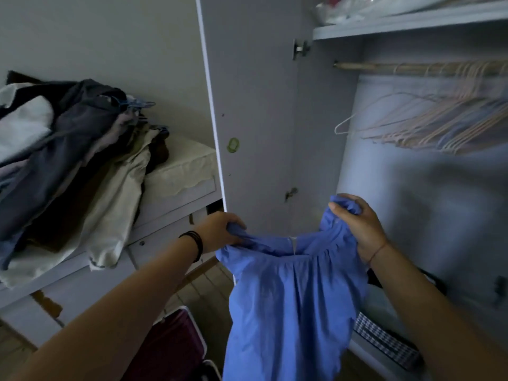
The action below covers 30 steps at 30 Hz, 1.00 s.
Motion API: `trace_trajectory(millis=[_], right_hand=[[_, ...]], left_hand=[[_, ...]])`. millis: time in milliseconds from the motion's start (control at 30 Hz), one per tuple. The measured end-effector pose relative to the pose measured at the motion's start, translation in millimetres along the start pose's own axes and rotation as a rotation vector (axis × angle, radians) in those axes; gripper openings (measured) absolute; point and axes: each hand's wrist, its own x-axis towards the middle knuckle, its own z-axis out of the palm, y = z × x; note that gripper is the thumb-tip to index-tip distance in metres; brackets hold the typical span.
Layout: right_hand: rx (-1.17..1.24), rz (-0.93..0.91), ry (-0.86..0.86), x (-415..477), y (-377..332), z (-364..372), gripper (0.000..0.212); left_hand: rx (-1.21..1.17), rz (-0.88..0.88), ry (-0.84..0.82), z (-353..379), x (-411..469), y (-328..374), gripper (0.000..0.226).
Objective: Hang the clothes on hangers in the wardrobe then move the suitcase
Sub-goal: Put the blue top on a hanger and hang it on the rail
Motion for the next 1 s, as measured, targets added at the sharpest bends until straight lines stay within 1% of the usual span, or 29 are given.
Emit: trace_trajectory(millis=[67, 133, 167, 200, 233, 267, 333, 433, 500, 533, 567, 600, 633, 667, 700, 733, 767, 867, 933, 1000], right_hand=[[0.002, -0.016, 0.04, 11.7, -3.7, -14.6, 0.013], [-0.019, -0.028, 0.06, 23.2, -5.4, -30.2, 0.008], [-0.038, -0.033, 0.084, 30.7, -5.1, -39.2, 0.006], [-0.041, -0.039, 0.116, 38.0, -5.5, -47.3, 0.005], [-0.045, -0.04, 0.17, 45.7, -6.2, -54.9, 0.005], [-0.051, -0.049, 0.226, 53.4, -7.5, -62.4, 0.005], [-0.072, -0.077, 0.319, 68.9, -9.5, -76.5, 0.012], [-0.104, -0.074, 0.451, 91.9, -8.9, -98.9, 0.013], [-0.109, -0.059, 0.506, 104.9, -9.6, -111.8, 0.017], [-0.101, -0.06, 0.52, 110.7, -10.5, -118.1, 0.022], [-0.102, -0.068, 0.54, 116.6, -11.7, -124.7, 0.026], [-0.115, -0.082, 0.571, 121.7, -15.5, -130.7, 0.026], [-0.116, -0.088, 0.606, 127.9, -18.7, -137.3, 0.022], [-0.113, -0.096, 0.624, 133.8, -23.0, -143.5, 0.015], [-0.117, -0.101, 0.63, 139.8, -27.9, -149.6, 0.007], [-0.14, -0.111, 0.628, 144.3, -34.2, -153.5, 0.007], [-0.173, -0.122, 0.626, 150.3, -38.6, -158.8, 0.011], [-0.256, -0.144, 0.568, 163.3, -51.2, -170.0, 0.012], [-0.291, -0.131, 0.455, 171.1, -54.7, -174.3, 0.013], [-0.319, -0.081, 0.316, 179.1, -56.0, -175.5, 0.02]], left_hand=[[0.079, -0.02, 0.082, 5.4, 26.0, 10.1, 0.019], [0.121, 0.007, 0.162, 10.9, 50.7, 16.6, 0.017], [0.114, 0.041, 0.183, 13.9, 63.2, 19.9, 0.015], [0.059, 0.083, 0.19, 15.8, 73.3, 25.0, 0.012], [-0.029, 0.113, 0.181, 16.9, 81.4, 32.8, 0.008], [-0.118, 0.125, 0.163, 17.8, 88.8, 41.3, 0.01], [-0.253, 0.158, 0.116, 20.0, 107.2, 53.4, 0.01], [-0.297, 0.27, 0.043, 22.6, 144.3, 64.4, 0.008], [-0.344, 0.396, 0.001, 19.4, 170.2, 75.1, 0.03], [-0.375, 0.436, -0.009, 17.0, 182.6, 82.2, 0.033], [-0.411, 0.45, -0.022, 15.7, 195.9, 89.1, 0.029], [-0.456, 0.446, -0.046, 14.5, 209.7, 96.1, 0.019], [-0.519, 0.434, -0.081, 12.9, 223.7, 104.4, 0.009], [-0.579, 0.424, -0.112, 11.2, 237.2, 113.3, 0.008], [-0.638, 0.422, -0.131, 10.3, 251.4, 122.1, 0.013], [-0.701, 0.421, -0.138, 9.8, 264.6, 132.4, 0.018], [-0.763, 0.412, -0.133, 10.8, 279.3, 141.8, 0.022], [-0.846, 0.364, -0.051, 18.4, 324.2, 168.7, 0.032], [-0.921, 0.323, -0.047, 24.0, 346.8, 184.8, 0.03], [-0.931, 0.316, -0.026, 29.2, 366.9, 195.7, 0.032]])
